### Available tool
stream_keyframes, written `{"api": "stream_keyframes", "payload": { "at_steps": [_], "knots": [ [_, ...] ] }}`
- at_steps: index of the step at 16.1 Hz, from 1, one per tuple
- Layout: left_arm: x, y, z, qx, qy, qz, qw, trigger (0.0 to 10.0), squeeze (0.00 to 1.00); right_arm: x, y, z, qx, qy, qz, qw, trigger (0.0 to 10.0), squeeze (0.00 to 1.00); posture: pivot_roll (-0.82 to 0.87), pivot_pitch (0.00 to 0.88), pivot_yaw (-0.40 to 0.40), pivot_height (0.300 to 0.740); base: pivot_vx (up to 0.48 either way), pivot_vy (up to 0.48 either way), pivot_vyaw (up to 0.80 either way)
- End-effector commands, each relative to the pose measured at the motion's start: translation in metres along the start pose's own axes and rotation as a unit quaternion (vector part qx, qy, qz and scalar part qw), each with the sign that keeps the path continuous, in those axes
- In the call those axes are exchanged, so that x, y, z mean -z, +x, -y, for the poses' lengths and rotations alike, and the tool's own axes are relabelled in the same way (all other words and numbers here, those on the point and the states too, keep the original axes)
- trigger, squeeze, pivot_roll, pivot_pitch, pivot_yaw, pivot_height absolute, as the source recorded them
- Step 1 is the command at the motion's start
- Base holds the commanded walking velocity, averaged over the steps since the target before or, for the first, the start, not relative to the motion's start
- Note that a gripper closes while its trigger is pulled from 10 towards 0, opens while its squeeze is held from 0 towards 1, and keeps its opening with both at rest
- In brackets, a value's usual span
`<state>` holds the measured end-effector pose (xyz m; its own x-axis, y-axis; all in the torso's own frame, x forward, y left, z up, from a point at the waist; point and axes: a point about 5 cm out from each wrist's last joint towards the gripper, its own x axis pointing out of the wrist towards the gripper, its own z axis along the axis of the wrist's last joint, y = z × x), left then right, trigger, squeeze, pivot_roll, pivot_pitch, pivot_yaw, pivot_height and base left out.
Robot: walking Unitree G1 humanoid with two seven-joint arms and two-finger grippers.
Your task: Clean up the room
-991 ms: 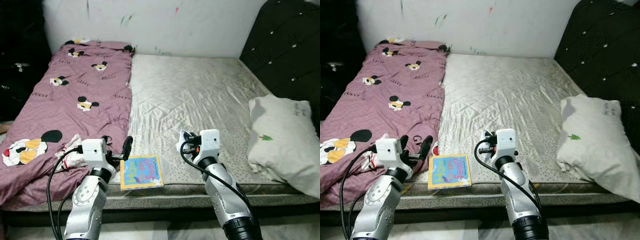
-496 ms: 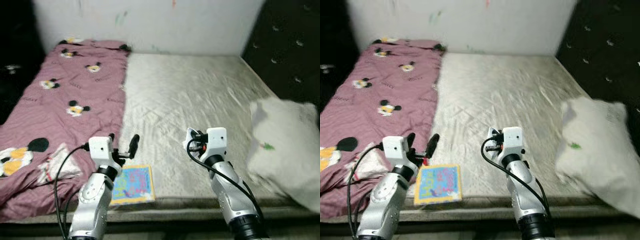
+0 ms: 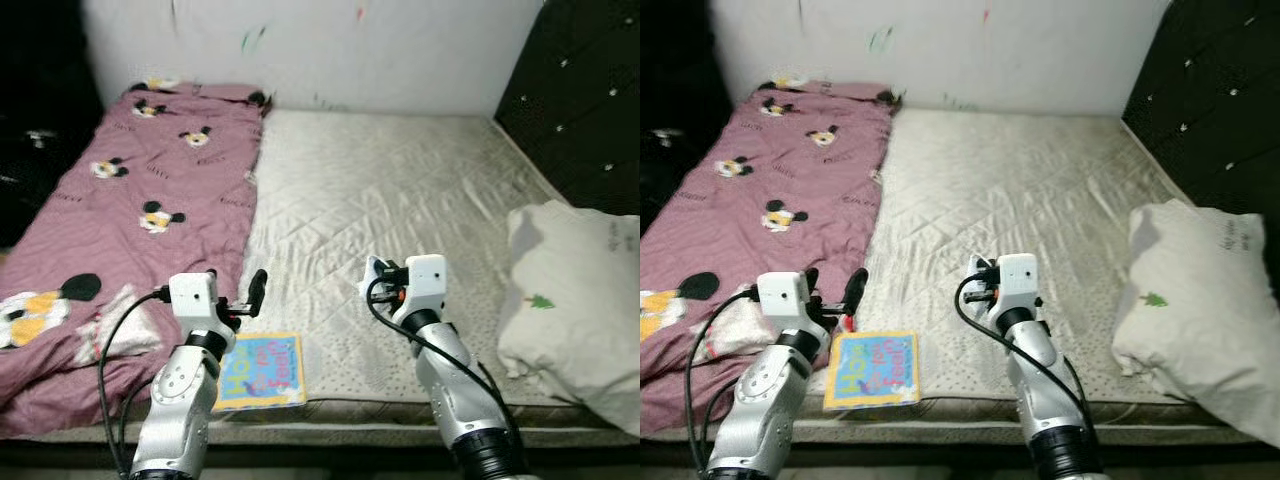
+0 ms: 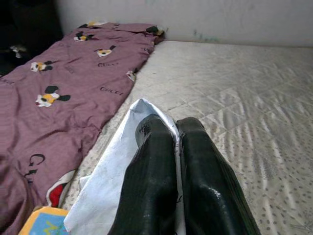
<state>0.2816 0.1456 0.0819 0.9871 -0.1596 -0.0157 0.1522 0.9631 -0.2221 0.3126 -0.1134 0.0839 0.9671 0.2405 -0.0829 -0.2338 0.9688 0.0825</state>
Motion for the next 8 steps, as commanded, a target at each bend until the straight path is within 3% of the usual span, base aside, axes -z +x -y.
{"api": "stream_keyframes", "payload": {
  "at_steps": [1,8],
  "knots": [
    [0.0005,-0.0004,-0.0058,-0.008,0.006,-0.006,1.000,10.0,0.00,-0.0011,0.0019,-0.0046,-0.008,0.002,0.002,1.000,10.0,0.00,0.03,0.000,-0.043,0.740,0.000,0.480,0.00],
    [0.0012,-0.0002,-0.0033,-0.001,0.001,-0.007,1.000,10.0,0.00,0.0008,0.0017,-0.0081,-0.019,-0.004,-0.002,1.000,10.0,0.00,0.04,0.000,-0.045,0.740,0.000,0.480,0.00]
  ]
}}
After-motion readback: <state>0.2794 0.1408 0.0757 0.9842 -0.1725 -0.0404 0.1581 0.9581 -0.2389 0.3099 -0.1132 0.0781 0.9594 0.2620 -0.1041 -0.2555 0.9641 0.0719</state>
